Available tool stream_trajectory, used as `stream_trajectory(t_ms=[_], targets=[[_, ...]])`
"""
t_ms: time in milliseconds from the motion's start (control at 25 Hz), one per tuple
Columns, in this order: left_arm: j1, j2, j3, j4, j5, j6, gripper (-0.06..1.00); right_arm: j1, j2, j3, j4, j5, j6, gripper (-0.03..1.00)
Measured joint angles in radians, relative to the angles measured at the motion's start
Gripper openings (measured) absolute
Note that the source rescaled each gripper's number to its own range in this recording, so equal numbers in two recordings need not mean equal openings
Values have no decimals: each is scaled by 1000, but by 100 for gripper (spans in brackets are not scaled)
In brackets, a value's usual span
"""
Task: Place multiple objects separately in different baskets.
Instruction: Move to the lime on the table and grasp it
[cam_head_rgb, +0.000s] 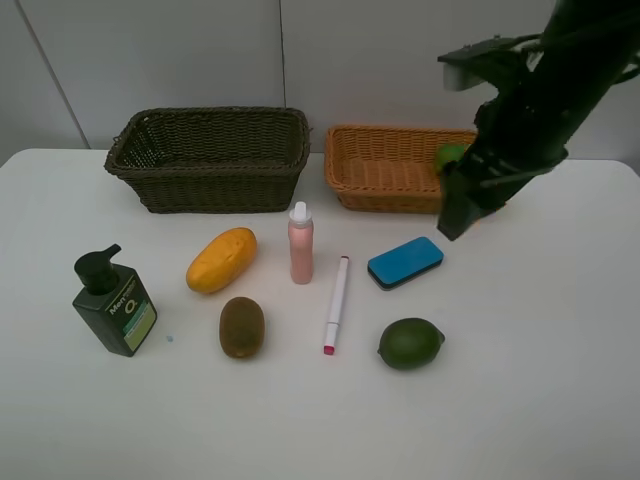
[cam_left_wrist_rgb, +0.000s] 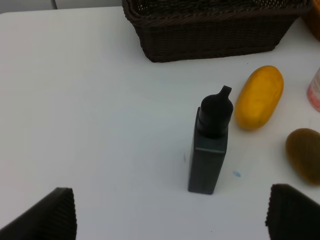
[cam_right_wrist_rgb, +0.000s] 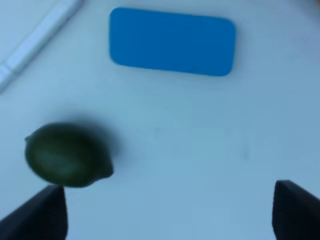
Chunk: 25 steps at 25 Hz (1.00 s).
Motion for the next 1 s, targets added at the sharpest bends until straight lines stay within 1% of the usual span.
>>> stream_trajectory(t_ms=[80,200,320,440,680,880,1000], targets=[[0,0,0,0,0,0,100,42,-39,81,33,-58,-30,99],[0,0,0,0,0,0,100,113,-58,188,62,-120,-64,99],[0,0,0,0,0,0,100,160,-57,281,65,-177,-73,99],[0,0,0,0,0,0,100,206,-57,341,33,-250,-85,99],[0,0,0,0,0,0,100,297,-56,414,-68,-394,-165,99],[0,0,0,0,0,0,100,325,-5,419,-115,-453,-182,99],[0,0,0,0,0,0,100,330,54,419,-122,-474,-183,99]])
